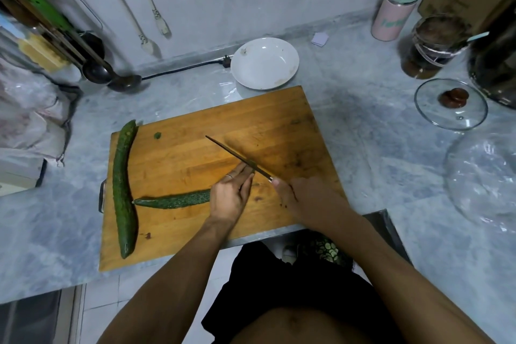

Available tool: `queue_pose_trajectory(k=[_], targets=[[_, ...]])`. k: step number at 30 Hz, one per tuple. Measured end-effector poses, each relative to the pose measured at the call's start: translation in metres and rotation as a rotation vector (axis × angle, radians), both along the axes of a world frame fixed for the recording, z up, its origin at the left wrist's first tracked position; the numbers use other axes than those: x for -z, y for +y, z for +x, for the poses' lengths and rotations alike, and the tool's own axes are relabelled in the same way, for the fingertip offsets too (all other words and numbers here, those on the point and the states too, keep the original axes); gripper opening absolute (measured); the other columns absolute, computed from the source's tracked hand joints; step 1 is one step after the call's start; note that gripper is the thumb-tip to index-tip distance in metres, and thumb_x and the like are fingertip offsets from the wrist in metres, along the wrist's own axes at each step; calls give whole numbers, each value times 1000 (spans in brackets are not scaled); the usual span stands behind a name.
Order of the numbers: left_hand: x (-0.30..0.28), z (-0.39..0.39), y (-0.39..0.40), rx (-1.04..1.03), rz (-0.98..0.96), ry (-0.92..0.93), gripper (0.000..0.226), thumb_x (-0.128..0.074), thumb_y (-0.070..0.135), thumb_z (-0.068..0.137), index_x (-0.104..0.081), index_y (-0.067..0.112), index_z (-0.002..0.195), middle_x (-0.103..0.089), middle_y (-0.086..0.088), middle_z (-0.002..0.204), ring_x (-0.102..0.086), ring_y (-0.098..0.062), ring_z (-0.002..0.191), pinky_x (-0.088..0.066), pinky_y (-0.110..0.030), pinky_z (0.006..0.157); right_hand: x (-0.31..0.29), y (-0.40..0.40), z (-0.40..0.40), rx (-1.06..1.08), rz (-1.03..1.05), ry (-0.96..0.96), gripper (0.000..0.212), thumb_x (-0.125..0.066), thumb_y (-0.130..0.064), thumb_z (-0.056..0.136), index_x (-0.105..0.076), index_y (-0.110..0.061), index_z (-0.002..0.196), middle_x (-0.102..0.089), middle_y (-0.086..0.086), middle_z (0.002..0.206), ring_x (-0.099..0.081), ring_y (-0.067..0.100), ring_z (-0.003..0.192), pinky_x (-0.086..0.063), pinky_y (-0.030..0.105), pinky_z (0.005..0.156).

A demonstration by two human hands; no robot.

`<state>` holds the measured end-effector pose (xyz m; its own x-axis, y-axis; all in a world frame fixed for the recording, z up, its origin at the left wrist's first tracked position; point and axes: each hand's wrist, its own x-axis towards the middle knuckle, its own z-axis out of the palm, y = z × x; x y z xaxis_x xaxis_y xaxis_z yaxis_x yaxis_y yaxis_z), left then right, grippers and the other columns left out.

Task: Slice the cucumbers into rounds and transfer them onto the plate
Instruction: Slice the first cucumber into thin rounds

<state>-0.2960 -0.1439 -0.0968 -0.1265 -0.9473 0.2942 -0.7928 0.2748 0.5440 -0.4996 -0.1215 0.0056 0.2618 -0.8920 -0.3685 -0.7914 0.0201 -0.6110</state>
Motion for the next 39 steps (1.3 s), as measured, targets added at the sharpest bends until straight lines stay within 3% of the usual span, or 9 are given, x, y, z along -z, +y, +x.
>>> queue_pose_trajectory(k=[5,10,14,19,27,31,37,39], targets=[[4,-1,1,-37,9,10,23,-61,16,91,-76,10,107,-70,-7,117,-68,-19,104,-55,-29,86,-1,-2,4,-6,5,4,70,-20,-63,99,-65,-12,85,-64,7,81,-60,17,71,-53,36,72],[7,-2,0,-52,29,40,22,-63,13,90,-75,10,108,-69,-8,119,-68,-19,104,-53,-27,88,3,-9,6,-28,16,-14,67,-21,-58,101,-55,-11,69,-63,8,73,-58,18,64,-44,31,58],[6,-2,1,-44,30,39,24,-64,12,89,-74,10,111,-69,-8,120,-67,-19,106,-52,-27,90,15,-16,15,-15,40,-46,67,-20,-58,101,-52,-12,66,-62,10,72,-60,21,66,-46,33,63],[3,-1,3,-44,29,14,21,-70,3,86,-75,7,106,-70,-12,115,-69,-24,101,-51,-29,88,29,-15,25,18,49,-32,61,-21,-57,102,-55,-11,83,-64,15,93,-59,24,81,-48,36,76],[6,3,-1,-27,55,50,25,-65,8,91,-73,10,115,-67,-7,124,-66,-19,110,-54,-31,93,27,-15,15,26,38,-92,61,-19,-62,100,-49,-20,67,-60,4,74,-58,18,70,-48,35,70],[3,-1,1,-38,62,72,25,-65,8,91,-73,10,115,-67,-8,125,-65,-19,111,-47,-23,98,17,-9,6,0,4,-88,63,-18,-58,100,-49,-18,63,-57,0,66,-54,12,62,-39,30,60],[4,2,1,-40,57,65,22,-67,6,89,-74,8,110,-68,-10,120,-66,-20,106,-41,-14,98,11,4,0,-5,27,-99,60,-21,-62,98,-46,-19,64,-54,1,65,-54,15,61,-38,31,58],[6,2,2,-39,67,59,22,-67,5,89,-75,8,110,-68,-10,121,-66,-21,107,-44,-18,97,10,6,-1,-15,23,-84,57,-21,-62,99,-44,-22,65,-53,0,66,-53,14,61,-37,31,58]])
